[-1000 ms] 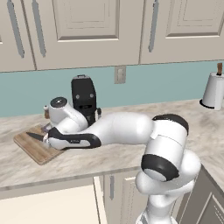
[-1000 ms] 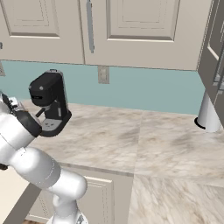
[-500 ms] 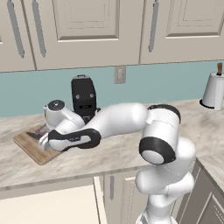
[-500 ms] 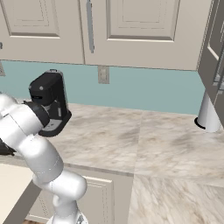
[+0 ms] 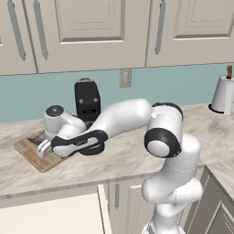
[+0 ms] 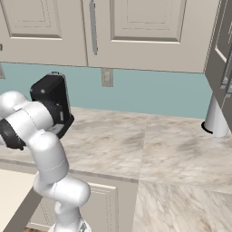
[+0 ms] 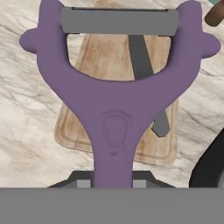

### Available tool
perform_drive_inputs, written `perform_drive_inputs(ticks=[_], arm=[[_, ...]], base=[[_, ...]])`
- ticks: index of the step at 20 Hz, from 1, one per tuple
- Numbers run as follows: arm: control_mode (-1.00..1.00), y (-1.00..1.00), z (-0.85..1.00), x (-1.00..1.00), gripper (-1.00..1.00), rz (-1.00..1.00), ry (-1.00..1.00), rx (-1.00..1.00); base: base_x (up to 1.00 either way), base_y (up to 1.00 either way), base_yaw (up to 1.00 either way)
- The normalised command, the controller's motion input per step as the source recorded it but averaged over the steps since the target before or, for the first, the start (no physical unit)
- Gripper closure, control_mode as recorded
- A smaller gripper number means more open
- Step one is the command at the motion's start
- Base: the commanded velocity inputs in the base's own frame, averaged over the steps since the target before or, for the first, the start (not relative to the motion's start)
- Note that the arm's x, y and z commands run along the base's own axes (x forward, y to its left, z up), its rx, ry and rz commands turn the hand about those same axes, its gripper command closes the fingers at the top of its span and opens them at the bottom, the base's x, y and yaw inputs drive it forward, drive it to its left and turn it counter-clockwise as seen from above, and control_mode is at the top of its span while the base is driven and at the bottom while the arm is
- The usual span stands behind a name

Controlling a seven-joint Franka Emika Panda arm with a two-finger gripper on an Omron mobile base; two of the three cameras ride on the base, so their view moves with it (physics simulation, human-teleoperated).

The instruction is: Open the drawer on the left and place the cutting tools on the cutting board.

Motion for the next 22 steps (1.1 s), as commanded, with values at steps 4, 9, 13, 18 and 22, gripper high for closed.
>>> perform_drive_inputs(ticks=[4, 9, 13, 18, 22], arm=[[-1.0, 0.05, -0.03, 0.05, 1.0, 0.0, 0.0, 0.0], [-1.0, 0.0, -0.06, 0.1, 1.0, 0.0, 0.0, 0.0], [-1.0, 0.0, -0.12, 0.07, 1.0, 0.0, 0.0, 0.0], [-1.0, 0.0, -0.19, 0.0, 1.0, 0.0, 0.0, 0.0], [-1.0, 0.0, -0.17, 0.08, 1.0, 0.0, 0.0, 0.0]], base=[[0.0, 0.0, 0.0], [0.0, 0.0, 0.0], [0.0, 0.0, 0.0], [0.0, 0.0, 0.0], [0.0, 0.0, 0.0]])
